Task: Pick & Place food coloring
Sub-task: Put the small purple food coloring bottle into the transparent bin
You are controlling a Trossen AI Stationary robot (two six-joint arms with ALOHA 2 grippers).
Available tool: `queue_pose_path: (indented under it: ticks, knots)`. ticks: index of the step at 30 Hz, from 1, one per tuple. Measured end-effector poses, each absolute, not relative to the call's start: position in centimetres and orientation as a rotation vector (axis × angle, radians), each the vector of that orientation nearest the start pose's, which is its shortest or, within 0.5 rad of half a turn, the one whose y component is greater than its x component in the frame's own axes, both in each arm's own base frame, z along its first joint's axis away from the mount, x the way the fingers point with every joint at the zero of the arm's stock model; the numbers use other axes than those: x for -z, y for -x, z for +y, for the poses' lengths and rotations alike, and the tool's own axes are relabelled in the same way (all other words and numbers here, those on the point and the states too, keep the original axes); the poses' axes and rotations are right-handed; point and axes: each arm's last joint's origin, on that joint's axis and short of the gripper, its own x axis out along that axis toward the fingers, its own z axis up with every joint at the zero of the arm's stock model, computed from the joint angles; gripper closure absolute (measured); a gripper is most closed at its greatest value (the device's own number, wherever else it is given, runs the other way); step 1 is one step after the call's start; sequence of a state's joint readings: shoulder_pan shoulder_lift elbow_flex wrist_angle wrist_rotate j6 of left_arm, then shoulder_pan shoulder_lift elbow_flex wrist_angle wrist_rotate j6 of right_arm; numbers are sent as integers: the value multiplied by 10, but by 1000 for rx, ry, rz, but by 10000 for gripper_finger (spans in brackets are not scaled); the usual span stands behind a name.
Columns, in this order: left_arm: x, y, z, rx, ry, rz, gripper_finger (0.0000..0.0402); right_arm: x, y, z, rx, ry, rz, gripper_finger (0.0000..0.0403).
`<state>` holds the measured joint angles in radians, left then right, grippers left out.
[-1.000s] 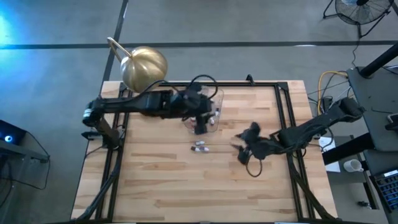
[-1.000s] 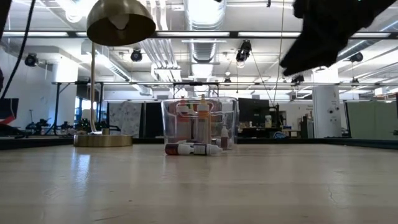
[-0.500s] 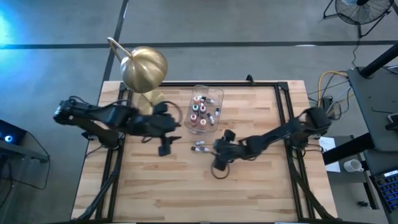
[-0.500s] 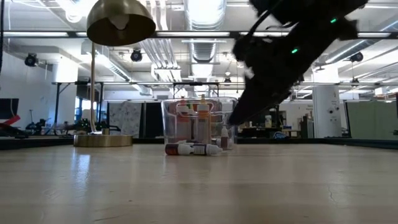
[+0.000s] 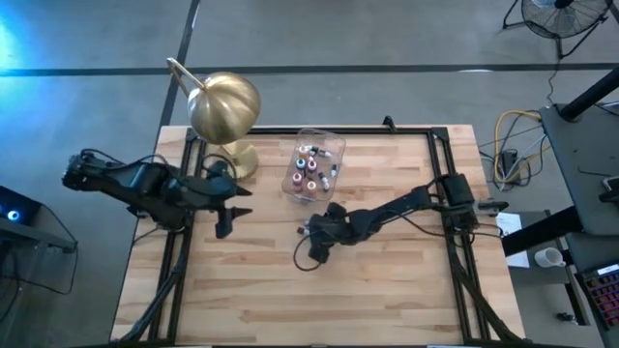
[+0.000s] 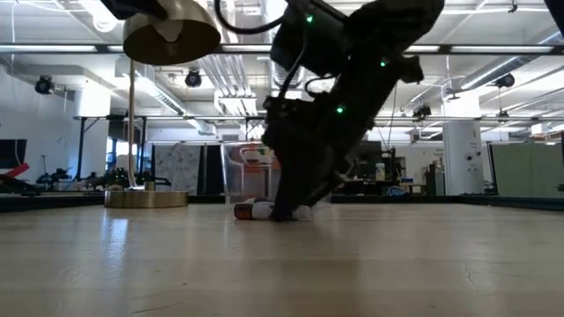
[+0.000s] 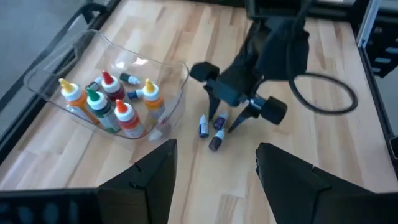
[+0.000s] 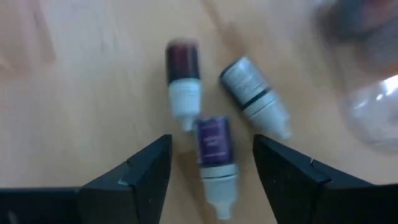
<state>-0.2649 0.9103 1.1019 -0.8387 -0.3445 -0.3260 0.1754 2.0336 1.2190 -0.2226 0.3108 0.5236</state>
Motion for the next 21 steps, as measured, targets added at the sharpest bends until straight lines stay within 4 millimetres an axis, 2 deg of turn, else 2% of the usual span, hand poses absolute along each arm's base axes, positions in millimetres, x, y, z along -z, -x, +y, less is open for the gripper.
queue_pose_path:
  ticks: [3,9,15,18,21]
  knots:
    - [-363,-150,-30,-190,123,563,210,-122,-402,63,337,-300,957,200]
    - [-366,-142,-28,-187,114,542,210,-120,-403,67,412,-352,1021,244]
    - [-364,-144,-27,-208,59,549,210,-131,-396,65,480,-406,1028,336]
    - [-360,-145,-27,-215,33,564,210,-160,-393,65,504,-419,981,360]
    - [-352,-147,-28,-218,22,586,210,-213,-387,61,529,-418,809,360]
